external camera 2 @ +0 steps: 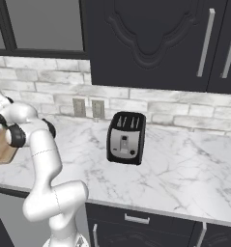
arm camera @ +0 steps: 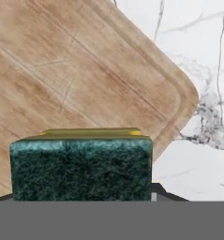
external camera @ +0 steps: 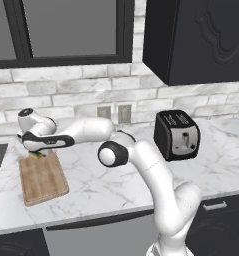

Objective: Pick up the sponge from the counter and clean the cutting board by briefly scrubbing or pressing down on the cutting board. Once finished, release the sponge.

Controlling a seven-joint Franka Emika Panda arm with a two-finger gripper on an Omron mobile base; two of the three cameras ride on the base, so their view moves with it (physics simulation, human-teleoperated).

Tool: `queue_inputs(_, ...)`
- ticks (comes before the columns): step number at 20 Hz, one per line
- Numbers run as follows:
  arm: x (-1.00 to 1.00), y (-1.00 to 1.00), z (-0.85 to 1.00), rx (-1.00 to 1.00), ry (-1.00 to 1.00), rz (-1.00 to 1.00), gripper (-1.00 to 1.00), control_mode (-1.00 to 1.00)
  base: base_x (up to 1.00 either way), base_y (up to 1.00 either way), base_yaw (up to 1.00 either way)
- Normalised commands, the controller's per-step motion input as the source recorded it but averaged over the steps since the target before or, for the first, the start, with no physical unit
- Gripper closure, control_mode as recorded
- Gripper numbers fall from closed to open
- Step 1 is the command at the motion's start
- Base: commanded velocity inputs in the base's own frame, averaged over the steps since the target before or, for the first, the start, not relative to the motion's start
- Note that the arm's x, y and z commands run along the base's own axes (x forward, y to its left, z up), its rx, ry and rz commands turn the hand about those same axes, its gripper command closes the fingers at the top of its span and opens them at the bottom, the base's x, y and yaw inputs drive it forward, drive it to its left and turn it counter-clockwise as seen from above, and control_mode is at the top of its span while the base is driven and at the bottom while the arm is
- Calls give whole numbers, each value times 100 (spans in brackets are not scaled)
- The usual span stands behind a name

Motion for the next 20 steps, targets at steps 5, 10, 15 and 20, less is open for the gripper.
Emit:
queue_inputs(5,-6,51,-25,3,1,18,100,-100,0,0,0)
queue_inputs(10,-16,58,-16,0,14,14,100,-100,0,0,0)
queue_inputs(15,-65,26,-26,0,10,15,100,-100,0,0,0)
queue_inputs(20,-98,2,-9,0,0,12,100,-100,0,0,0)
